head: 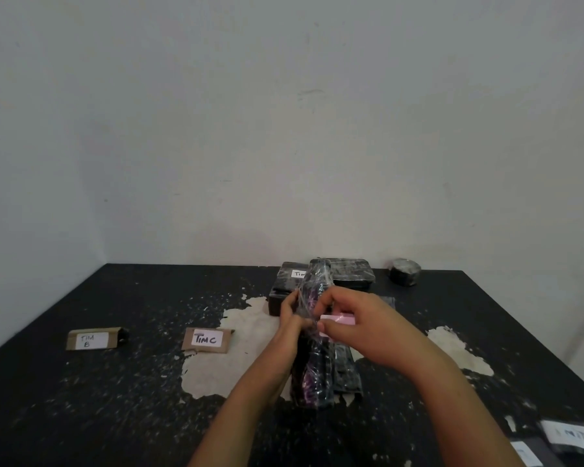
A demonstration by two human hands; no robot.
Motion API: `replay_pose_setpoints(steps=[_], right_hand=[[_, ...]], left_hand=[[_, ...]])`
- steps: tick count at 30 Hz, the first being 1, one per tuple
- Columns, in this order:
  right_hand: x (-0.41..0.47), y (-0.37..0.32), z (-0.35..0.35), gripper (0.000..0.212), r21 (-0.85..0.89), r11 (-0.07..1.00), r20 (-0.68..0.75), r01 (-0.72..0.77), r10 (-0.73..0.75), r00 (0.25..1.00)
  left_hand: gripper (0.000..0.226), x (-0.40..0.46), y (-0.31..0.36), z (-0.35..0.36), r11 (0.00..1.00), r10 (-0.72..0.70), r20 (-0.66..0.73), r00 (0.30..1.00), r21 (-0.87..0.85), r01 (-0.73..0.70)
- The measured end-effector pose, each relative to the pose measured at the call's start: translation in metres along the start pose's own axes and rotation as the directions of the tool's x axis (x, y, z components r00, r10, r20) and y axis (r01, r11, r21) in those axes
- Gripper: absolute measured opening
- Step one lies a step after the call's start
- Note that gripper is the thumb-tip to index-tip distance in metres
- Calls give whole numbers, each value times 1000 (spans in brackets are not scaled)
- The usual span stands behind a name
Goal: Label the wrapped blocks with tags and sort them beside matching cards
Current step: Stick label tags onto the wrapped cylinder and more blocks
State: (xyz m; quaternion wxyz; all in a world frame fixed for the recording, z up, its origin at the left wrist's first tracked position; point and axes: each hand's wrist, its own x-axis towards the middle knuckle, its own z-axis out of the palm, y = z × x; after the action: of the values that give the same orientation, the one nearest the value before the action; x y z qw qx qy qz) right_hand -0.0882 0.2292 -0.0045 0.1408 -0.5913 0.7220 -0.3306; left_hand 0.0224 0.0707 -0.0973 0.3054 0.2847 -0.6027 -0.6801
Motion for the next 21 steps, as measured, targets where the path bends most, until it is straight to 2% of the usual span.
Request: replay_pose_setpoints(steps=[2,3,6,10,14,17,19,21], right_hand=[[0,1,1,9,-5,1000,6,4,-4,1000],[0,1,1,9,-10,1000,9,6,-6,1000],[-1,1,0,8,-31,999,-6,12,-12,1000],[-1,0,-1,11,-68,998,-22,15,-16,1000],[1,0,-1,13,-74,997,-9,8,-9,1000],[2,2,0,14,-85,996,-12,7,-8,1000],[3,1,1,18,-107,994,-10,2,-3,1000],[3,0,1,31,-107,994,-9,-4,3,1000]], left_hand=[[52,-30,8,6,996,5,88,996,90,-13],[51,-44,11,6,997,11,114,993,77,-20],[39,-47,10,1,988,71,90,993,132,-83],[39,-47,9,3,979,72,60,996,188,-82],[45,-45,12,8,992,70,-10,998,103,-68],[59,-51,13,9,975,78,48,996,204,-86],[59,-54,13,9,969,108,44,993,220,-115],[57,-54,10,10,965,146,14,989,219,-145]])
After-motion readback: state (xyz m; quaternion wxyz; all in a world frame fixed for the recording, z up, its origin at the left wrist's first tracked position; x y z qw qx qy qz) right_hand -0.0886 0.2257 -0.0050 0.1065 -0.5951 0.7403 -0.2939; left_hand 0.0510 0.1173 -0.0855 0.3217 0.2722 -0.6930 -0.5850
